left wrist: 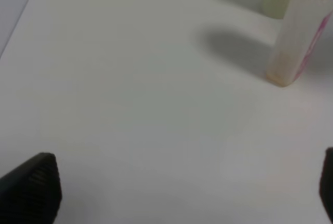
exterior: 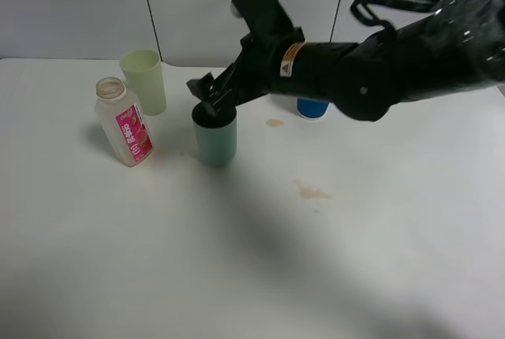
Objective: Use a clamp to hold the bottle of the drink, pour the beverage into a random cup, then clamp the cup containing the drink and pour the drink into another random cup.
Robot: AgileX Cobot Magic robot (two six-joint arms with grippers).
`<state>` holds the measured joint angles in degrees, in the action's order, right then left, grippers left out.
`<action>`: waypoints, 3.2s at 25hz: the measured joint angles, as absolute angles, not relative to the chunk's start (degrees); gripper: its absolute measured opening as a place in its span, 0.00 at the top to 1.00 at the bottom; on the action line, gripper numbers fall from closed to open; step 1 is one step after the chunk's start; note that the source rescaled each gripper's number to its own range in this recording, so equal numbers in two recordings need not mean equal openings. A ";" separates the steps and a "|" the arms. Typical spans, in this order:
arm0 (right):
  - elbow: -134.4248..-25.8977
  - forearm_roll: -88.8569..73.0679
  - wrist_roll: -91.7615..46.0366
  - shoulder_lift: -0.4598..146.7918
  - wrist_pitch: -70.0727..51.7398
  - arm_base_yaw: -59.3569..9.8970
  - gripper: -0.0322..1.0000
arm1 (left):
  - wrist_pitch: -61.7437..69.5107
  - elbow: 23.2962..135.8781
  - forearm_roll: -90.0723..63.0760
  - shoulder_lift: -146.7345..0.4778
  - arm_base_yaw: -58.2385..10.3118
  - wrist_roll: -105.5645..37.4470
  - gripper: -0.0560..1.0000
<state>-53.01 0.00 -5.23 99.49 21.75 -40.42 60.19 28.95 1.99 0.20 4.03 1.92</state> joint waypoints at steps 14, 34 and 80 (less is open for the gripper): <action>-52.99 8.38 -1.36 81.94 2.98 -19.80 0.00 | 60.19 28.95 1.99 0.20 4.03 1.92 0.00; -52.99 10.57 -0.53 53.23 -25.56 2.85 0.00 | 60.19 28.95 1.99 0.20 4.03 1.92 0.00; -34.97 3.05 -3.71 -0.17 -61.01 2.92 0.00 | 60.19 28.95 1.99 0.20 4.03 1.92 0.00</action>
<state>-34.97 3.05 -3.71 -0.17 -61.01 2.92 60.19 28.95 1.99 0.20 4.03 1.92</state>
